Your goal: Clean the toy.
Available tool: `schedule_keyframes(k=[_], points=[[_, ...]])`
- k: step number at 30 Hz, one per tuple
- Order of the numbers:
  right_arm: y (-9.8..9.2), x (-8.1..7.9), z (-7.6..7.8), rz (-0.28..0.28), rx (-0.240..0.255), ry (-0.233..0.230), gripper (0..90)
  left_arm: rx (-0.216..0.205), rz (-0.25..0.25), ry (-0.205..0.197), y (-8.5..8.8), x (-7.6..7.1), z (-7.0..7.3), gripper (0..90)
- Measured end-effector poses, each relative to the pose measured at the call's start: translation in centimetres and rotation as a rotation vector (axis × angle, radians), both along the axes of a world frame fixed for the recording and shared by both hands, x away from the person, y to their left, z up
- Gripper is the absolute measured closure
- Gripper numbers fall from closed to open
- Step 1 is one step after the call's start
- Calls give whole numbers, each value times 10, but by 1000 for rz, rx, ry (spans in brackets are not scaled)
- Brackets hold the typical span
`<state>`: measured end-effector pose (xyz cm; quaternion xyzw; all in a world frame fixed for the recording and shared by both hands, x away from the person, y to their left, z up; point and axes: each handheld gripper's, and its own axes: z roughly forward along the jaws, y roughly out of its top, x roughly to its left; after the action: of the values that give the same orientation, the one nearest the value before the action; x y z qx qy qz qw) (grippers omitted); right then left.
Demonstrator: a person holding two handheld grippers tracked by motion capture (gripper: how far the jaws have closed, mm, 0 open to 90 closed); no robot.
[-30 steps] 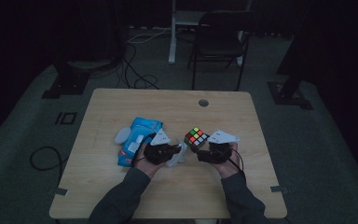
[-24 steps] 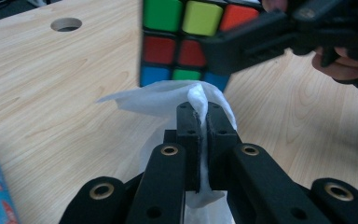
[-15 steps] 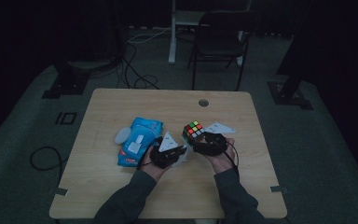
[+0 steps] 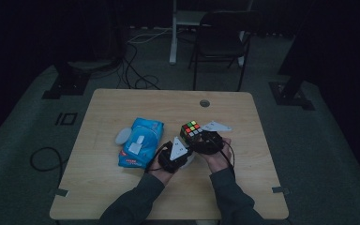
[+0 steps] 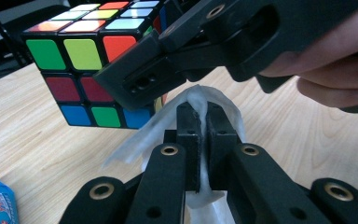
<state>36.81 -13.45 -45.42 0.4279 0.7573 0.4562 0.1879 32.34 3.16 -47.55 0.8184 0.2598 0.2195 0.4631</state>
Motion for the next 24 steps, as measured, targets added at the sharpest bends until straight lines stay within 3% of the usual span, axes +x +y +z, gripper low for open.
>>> schedule_keyframes(k=[10,19,24], points=[[4,-2,-1,-2,6,12,347,-3,60,-31,-4,2,-7,874],[7,-3,-3,11,29,30,347,-18,71,-47,-5,2,-7,874],[9,-4,-3,11,29,31,348,-23,101,-77,-10,0,-11,873]])
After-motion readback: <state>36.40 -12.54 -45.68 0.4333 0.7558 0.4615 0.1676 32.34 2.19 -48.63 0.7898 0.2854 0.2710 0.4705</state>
